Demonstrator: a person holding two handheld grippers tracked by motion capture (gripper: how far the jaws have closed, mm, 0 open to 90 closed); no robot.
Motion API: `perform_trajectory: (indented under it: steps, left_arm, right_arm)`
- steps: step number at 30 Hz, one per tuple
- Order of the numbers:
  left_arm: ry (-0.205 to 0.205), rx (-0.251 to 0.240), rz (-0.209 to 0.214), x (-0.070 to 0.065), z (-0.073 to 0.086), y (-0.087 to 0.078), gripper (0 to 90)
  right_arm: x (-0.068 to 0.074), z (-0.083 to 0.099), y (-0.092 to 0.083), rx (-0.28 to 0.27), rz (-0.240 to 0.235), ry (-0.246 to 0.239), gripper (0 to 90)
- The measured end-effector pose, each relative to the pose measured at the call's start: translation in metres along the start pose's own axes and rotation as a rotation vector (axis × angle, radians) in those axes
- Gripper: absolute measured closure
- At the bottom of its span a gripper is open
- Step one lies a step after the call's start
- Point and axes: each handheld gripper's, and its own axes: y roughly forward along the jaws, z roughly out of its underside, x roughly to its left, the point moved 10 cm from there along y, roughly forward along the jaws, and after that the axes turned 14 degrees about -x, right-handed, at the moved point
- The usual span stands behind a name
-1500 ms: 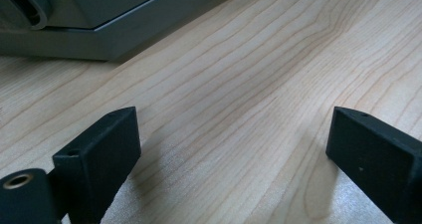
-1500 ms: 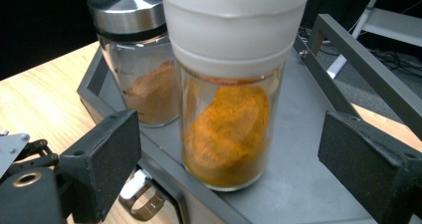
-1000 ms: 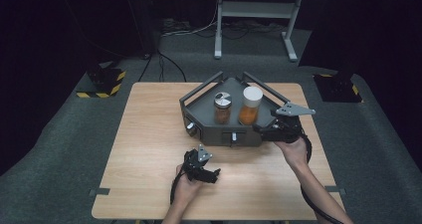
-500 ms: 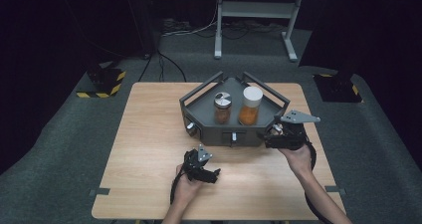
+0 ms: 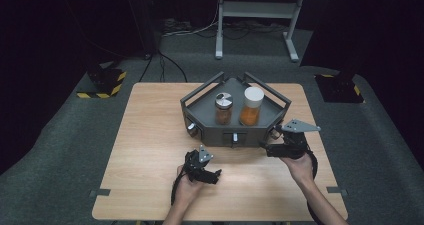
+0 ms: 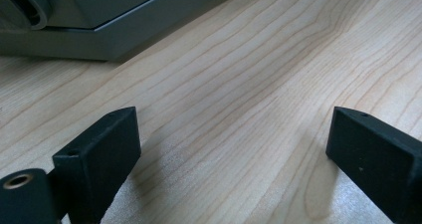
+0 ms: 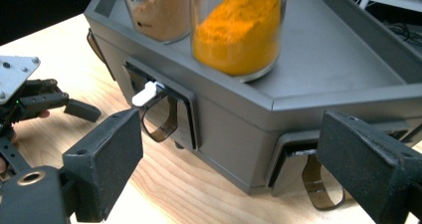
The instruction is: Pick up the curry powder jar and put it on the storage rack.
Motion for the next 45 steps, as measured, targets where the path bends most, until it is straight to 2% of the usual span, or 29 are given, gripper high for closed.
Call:
perform_trajectory:
  steps: [22, 38, 45]
  left_arm:
    - [0.0, 0.0, 0.0, 0.0, 0.0, 0.0, 7.0]
    - [0.0, 0.0, 0.0, 0.0, 0.0, 0.0, 7.0]
    - [0.0, 0.0, 0.0, 0.0, 0.0, 0.0, 7.0]
  right_arm:
    - [0.001, 0.037, -0.001, 0.057, 0.018, 0.041, 11.2]
    - [0.006, 0.072, 0.009, 0.122, 0.029, 0.079, 11.1]
    - [0.011, 0.087, 0.016, 0.153, 0.035, 0.08, 11.1]
